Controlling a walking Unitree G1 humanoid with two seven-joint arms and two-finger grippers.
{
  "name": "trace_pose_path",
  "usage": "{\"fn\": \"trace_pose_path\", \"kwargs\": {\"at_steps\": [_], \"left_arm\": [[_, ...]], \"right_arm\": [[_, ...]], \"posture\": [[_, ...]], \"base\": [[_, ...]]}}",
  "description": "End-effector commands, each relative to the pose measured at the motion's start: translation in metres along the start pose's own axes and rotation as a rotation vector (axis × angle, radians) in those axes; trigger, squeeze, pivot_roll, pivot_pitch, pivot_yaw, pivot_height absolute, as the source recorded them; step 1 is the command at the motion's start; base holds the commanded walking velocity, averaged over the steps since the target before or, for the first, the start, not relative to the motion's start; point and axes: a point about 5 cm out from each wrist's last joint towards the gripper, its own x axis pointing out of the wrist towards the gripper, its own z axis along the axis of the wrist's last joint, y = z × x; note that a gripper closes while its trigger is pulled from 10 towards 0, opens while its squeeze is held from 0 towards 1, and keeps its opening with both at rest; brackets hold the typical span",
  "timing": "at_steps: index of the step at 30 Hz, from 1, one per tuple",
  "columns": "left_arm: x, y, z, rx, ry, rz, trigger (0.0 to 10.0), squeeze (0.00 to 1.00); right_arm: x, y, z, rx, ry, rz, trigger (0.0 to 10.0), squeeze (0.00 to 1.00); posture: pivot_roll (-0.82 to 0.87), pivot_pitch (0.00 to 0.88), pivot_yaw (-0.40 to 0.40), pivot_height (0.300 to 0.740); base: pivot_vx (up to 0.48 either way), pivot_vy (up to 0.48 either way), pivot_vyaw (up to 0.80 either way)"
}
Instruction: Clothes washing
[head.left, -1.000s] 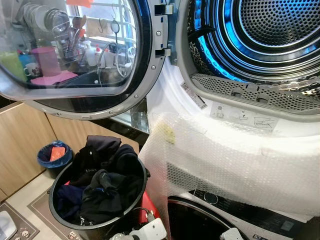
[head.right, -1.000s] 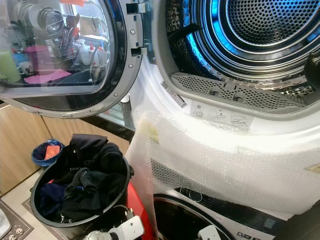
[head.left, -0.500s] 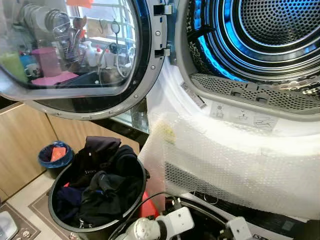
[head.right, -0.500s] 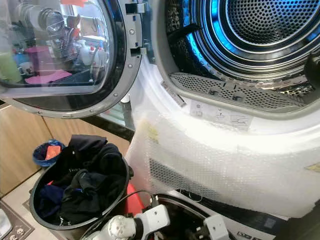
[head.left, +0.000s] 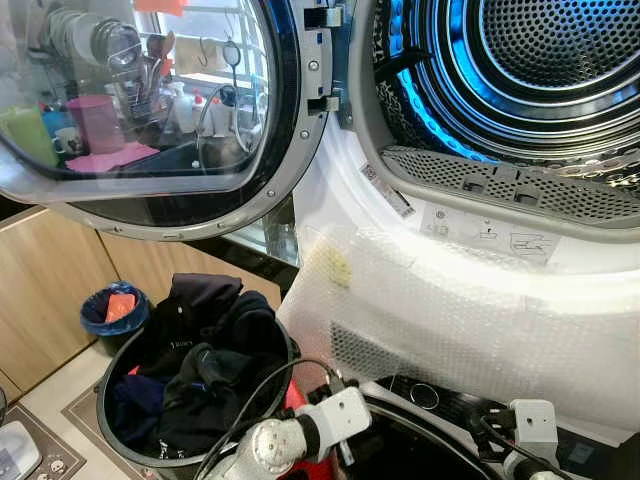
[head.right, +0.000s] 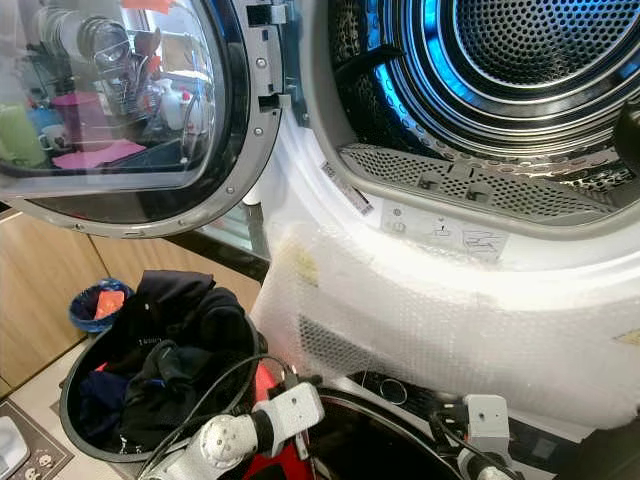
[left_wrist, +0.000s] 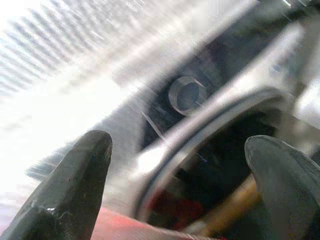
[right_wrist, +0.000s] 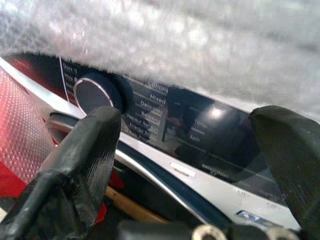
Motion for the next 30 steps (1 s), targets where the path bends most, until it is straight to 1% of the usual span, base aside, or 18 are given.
{"fn": "trace_pose_path", "kwargs": {"at_steps": [1, 3, 4, 6, 8, 9, 12, 13, 15, 17, 18, 19, 20, 21, 24, 25, 27, 30], "left_arm": [[0.000, 0.008, 0.006, 0.011, -0.013, 0.048, 10.0, 0.00], [-0.001, 0.011, 0.011, -0.001, -0.035, 0.088, 10.0, 0.00], [-0.002, 0.016, 0.017, 0.011, -0.064, 0.133, 10.0, 0.00], [-0.005, 0.016, 0.022, 0.011, -0.085, 0.145, 10.0, 0.00], [-0.008, 0.016, 0.023, 0.002, -0.087, 0.154, 10.0, 0.00], [-0.014, 0.017, 0.023, 0.025, -0.088, 0.159, 10.0, 0.00], [-0.024, 0.021, 0.026, 0.023, -0.080, 0.195, 10.0, 0.00], [-0.032, 0.024, 0.028, 0.009, -0.078, 0.224, 10.0, 0.00], [-0.034, 0.024, 0.028, 0.003, -0.076, 0.233, 10.0, 0.00], [-0.044, 0.029, 0.031, -0.023, -0.066, 0.305, 10.0, 0.00], [-0.052, 0.031, 0.032, -0.052, -0.053, 0.375, 10.0, 0.00], [-0.054, 0.031, 0.032, -0.063, -0.049, 0.396, 10.0, 0.00], [-0.059, 0.033, 0.033, -0.087, -0.036, 0.456, 10.0, 0.00], [-0.061, 0.033, 0.034, -0.091, -0.031, 0.469, 10.0, 0.00], [-0.079, 0.041, 0.034, -0.133, -0.003, 0.663, 10.0, 0.00], [-0.084, 0.042, 0.033, -0.120, 0.008, 0.713, 10.0, 0.00], [-0.089, 0.042, 0.033, -0.105, 0.023, 0.751, 10.0, 0.00], [-0.098, 0.042, 0.033, -0.133, 0.043, 0.847, 10.0, 0.00]], "right_arm": [[-0.001, 0.005, -0.006, 0.009, 0.028, 0.034, 10.0, 0.00], [-0.003, 0.007, -0.010, 0.006, 0.044, 0.061, 10.0, 0.00], [-0.005, 0.011, -0.014, -0.024, 0.068, 0.126, 10.0, 0.00], [-0.010, 0.018, -0.022, -0.088, 0.101, 0.233, 10.0, 0.00], [-0.013, 0.019, -0.025, -0.120, 0.112, 0.267, 10.0, 0.00], [-0.014, 0.021, -0.027, -0.152, 0.120, 0.309, 10.0, 0.00], [-0.014, 0.020, -0.024, -0.163, 0.109, 0.343, 10.0, 0.00], [-0.014, 0.018, -0.021, -0.153, 0.099, 0.348, 10.0, 0.00], [-0.014, 0.018, -0.020, -0.152, 0.096, 0.351, 10.0, 0.00], [-0.013, 0.015, -0.016, -0.164, 0.088, 0.356, 10.0, 0.00], [-0.012, 0.013, -0.014, -0.175, 0.089, 0.354, 10.0, 0.00], [-0.012, 0.013, -0.014, -0.180, 0.090, 0.355, 10.0, 0.00], [-0.011, 0.012, -0.013, -0.186, 0.090, 0.356, 10.0, 0.00], [-0.011, 0.011, -0.012, -0.187, 0.089, 0.357, 10.0, 0.00], [-0.008, 0.013, -0.008, -0.209, 0.089, 0.379, 10.0, 0.00], [-0.007, 0.013, -0.007, -0.210, 0.090, 0.378, 10.0, 0.00], [-0.007, 0.012, -0.006, -0.210, 0.089, 0.376, 10.0, 0.00], [-0.006, 0.012, -0.005, -0.222, 0.098, 0.384, 10.0, 0.00]], "posture": [[0.00, 0.000, 0.027, 0.740], [0.01, 0.000, 0.024, 0.740], [0.01, 0.000, 0.026, 0.740], [0.01, 0.000, 0.028, 0.740], [0.01, 0.000, 0.026, 0.740], [0.01, 0.000, 0.029, 0.740], [0.02, 0.000, 0.028, 0.740], [0.03, 0.000, 0.027, 0.740], [0.03, 0.000, 0.027, 0.740], [0.04, 0.000, 0.025, 0.740], [0.04, 0.000, 0.019, 0.740], [0.04, 0.000, 0.019, 0.740], [0.05, 0.000, 0.012, 0.740], [0.05, 0.000, 0.012, 0.740], [0.08, 0.000, -0.013, 0.740], [0.09, 0.000, -0.019, 0.740], [0.09, 0.000, -0.022, 0.740], [0.11, 0.000, -0.043, 0.740]], "base": [[0.000, 0.000, 0.00], [0.000, 0.000, 0.00], [0.000, 0.000, 0.00], [0.000, 0.000, 0.00], [0.000, 0.000, 0.00], [0.000, 0.000, 0.00], [0.000, 0.000, 0.00], [0.000, 0.000, 0.00], [0.000, 0.000, 0.00], [0.000, 0.000, 0.00], [0.000, 0.000, 0.00], [0.000, 0.000, 0.00], [0.000, 0.000, 0.00], [0.000, 0.000, 0.00], [0.000, 0.000, 0.00], [0.000, 0.000, 0.00], [0.000, 0.000, 0.00], [0.000, 0.000, 0.00]]}}
